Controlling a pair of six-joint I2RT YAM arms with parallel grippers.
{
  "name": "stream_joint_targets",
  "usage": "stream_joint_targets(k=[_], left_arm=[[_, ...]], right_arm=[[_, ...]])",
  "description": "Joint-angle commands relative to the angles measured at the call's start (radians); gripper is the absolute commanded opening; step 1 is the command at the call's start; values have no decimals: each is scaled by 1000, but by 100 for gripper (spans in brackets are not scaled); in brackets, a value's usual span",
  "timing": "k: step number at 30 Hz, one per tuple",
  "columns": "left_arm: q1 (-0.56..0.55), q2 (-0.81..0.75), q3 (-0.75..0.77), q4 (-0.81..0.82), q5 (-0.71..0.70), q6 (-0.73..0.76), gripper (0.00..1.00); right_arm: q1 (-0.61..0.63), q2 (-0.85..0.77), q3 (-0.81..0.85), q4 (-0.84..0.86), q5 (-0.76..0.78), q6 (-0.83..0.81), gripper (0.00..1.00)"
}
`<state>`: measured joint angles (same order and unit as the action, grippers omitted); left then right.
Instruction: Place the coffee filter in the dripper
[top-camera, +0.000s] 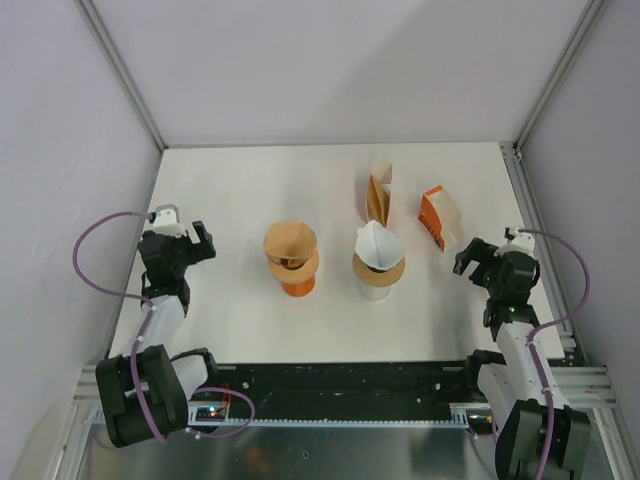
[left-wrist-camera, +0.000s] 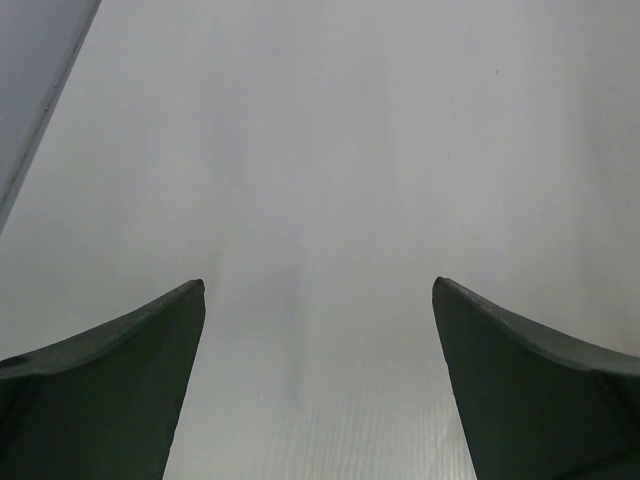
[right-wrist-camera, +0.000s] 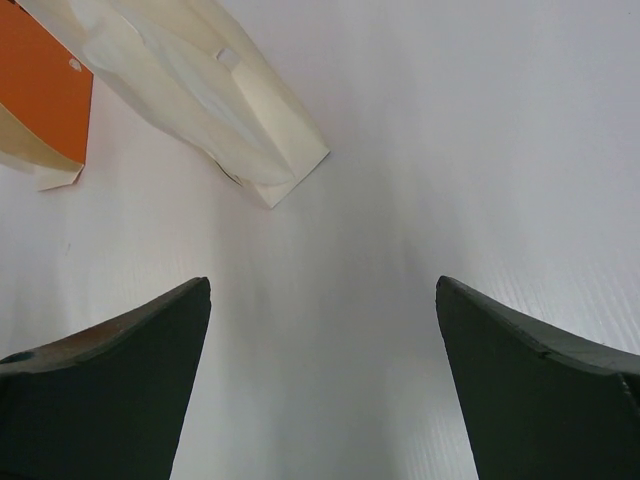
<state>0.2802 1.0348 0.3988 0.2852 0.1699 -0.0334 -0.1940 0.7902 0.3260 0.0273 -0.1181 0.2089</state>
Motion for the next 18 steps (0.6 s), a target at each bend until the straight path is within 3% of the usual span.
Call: stream_joint_targets(k=[1,18], left_arm=[[6,35,-17,164,24,-67,100],[7,111,-48,228,88,-38,100]], right_arm=[[2,-31,-75,237,1,-10,99],[3,-43,-188,398,2,-26,99]])
